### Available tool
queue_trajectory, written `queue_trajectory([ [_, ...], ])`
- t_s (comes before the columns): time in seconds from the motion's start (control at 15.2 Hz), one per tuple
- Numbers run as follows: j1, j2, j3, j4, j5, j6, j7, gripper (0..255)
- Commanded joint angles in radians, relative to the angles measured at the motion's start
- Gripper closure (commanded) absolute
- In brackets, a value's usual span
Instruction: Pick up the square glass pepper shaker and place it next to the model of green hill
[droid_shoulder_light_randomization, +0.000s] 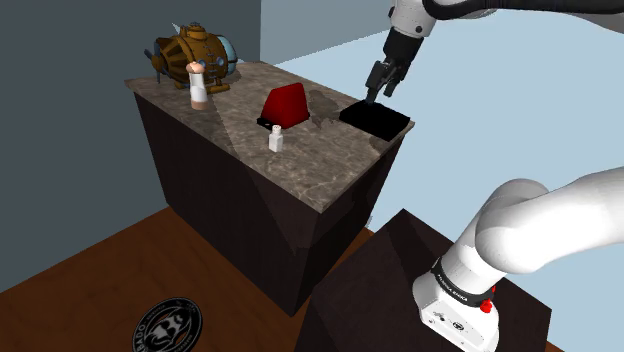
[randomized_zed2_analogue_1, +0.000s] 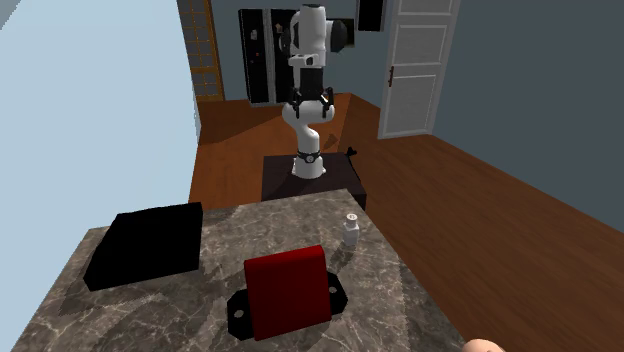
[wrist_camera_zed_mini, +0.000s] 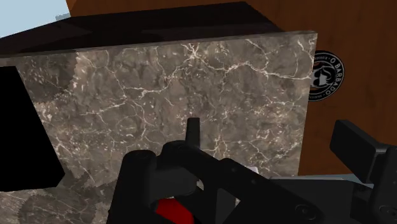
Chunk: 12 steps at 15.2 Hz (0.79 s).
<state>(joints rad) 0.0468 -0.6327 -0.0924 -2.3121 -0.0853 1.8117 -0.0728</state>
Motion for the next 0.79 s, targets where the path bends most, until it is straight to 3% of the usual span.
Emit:
queue_trajectory([
  [0.0,0.010,0.044,-0.003,-0.021,0.008,0.076,-0.004,0],
  [0.73,0.062,0.398,-0.032,0.044,0.078,0.408,-0.076,0],
])
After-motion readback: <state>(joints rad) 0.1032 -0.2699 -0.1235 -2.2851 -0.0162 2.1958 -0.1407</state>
